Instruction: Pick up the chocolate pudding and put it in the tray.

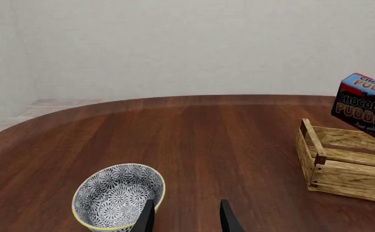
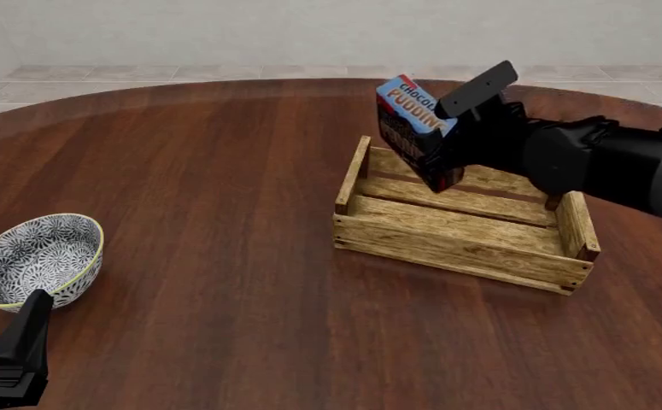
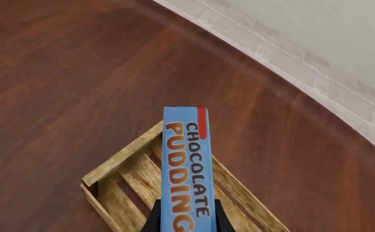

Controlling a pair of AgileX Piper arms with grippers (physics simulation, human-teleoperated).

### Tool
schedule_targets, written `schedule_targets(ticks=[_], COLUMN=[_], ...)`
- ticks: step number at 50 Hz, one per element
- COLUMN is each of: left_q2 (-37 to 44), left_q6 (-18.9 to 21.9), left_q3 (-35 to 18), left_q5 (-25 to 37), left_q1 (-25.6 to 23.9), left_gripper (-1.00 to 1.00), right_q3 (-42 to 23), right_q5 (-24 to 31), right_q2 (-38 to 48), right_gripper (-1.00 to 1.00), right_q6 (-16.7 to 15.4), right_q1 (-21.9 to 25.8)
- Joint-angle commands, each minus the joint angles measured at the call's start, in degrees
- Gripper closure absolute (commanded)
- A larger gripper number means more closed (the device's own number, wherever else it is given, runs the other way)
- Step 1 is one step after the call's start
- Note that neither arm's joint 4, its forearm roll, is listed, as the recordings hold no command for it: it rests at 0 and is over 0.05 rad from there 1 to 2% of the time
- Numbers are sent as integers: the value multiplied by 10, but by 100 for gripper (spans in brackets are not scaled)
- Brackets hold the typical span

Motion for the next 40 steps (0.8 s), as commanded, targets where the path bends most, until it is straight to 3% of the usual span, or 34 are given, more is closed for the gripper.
schedule_targets(ticks=[1,40], left_q2=[0,0], left_q6=[0,0], left_q3=[0,0], left_q5=[0,0], left_q1=[0,0], left_gripper=[-100,-100], right_q3=[7,29], right_q5=[-12,-30], right_q2=[11,16], right_gripper=[100,100], right_q6=[15,20], right_q1=[-3,-10])
